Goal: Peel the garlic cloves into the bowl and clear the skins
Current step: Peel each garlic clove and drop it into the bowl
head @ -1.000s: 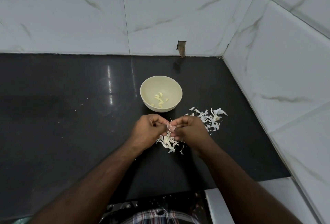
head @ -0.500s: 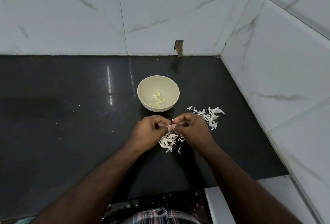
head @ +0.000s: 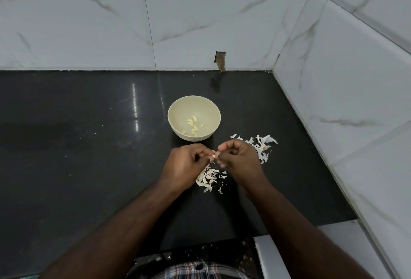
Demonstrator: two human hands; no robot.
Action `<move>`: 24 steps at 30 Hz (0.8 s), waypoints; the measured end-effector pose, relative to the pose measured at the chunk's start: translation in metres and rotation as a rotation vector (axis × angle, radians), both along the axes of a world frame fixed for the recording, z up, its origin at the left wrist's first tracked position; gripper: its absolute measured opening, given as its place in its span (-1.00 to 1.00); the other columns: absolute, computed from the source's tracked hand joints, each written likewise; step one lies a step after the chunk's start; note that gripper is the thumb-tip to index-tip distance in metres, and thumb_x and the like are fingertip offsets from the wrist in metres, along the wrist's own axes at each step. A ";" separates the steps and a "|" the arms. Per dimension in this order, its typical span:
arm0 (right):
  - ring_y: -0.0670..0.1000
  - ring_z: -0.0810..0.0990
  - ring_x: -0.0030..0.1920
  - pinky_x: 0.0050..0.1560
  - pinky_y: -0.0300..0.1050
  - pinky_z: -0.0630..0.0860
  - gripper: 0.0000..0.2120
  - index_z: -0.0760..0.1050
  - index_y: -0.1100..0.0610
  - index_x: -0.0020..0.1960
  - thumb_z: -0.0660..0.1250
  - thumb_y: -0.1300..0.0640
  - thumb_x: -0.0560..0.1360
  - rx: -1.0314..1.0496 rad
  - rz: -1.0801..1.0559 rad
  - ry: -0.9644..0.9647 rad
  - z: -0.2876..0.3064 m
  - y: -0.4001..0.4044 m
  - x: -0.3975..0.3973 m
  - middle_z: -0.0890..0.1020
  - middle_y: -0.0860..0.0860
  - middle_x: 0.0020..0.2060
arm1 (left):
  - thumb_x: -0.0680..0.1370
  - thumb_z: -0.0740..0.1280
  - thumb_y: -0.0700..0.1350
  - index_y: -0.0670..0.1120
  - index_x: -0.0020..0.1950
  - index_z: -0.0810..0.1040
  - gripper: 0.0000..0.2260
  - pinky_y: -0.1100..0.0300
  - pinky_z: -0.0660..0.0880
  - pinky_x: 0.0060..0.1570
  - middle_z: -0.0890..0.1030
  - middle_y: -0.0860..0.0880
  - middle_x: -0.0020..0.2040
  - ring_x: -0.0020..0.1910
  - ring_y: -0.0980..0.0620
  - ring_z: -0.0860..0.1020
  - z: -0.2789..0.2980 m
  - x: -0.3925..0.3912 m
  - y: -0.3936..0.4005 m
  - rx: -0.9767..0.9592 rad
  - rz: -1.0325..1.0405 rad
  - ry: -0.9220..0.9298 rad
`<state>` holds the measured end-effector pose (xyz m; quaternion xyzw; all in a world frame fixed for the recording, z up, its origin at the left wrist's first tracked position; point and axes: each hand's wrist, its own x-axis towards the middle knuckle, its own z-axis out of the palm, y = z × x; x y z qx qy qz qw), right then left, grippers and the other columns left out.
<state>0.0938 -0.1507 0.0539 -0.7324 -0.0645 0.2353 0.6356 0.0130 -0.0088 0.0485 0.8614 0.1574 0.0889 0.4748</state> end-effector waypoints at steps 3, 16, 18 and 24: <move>-0.02 0.50 -0.43 -0.34 -0.17 0.45 -0.84 0.53 0.23 -0.10 0.34 0.47 0.46 0.067 -0.011 0.093 0.001 0.000 0.001 0.59 0.17 -0.36 | 0.53 0.46 -0.12 0.10 -0.03 0.73 -0.88 0.22 0.55 -0.18 0.69 0.21 -0.20 -0.22 0.19 0.64 -0.004 0.000 0.000 -0.016 -0.012 -0.043; 0.10 0.66 -0.19 -0.09 -0.08 0.65 -0.90 0.64 0.26 -0.03 0.38 0.39 0.52 0.224 0.089 0.067 0.006 -0.005 -0.002 0.69 0.27 -0.17 | 0.57 0.41 -0.25 -0.24 -0.01 0.51 -0.89 0.28 0.51 -0.34 0.68 -0.15 -0.25 -0.30 0.04 0.62 0.004 0.007 -0.002 -0.615 0.031 0.016; 0.02 0.66 -0.24 -0.17 -0.16 0.62 -0.88 0.63 0.20 -0.08 0.39 0.38 0.52 0.128 0.085 -0.041 0.008 -0.003 -0.001 0.71 0.14 -0.24 | 0.54 0.47 -0.18 -0.22 -0.04 0.55 -0.86 0.26 0.49 -0.31 0.66 -0.11 -0.28 -0.32 0.07 0.59 0.003 0.008 -0.001 -0.509 0.044 0.002; -0.05 0.62 -0.31 -0.25 -0.22 0.54 -0.87 0.62 0.22 -0.14 0.37 0.40 0.52 0.064 0.078 -0.122 0.011 0.001 0.001 0.68 0.08 -0.34 | 0.49 0.52 -0.22 -0.19 -0.10 0.62 -0.90 0.15 0.53 -0.20 0.63 -0.09 -0.28 -0.27 0.04 0.57 0.009 0.008 0.000 -0.473 0.056 -0.054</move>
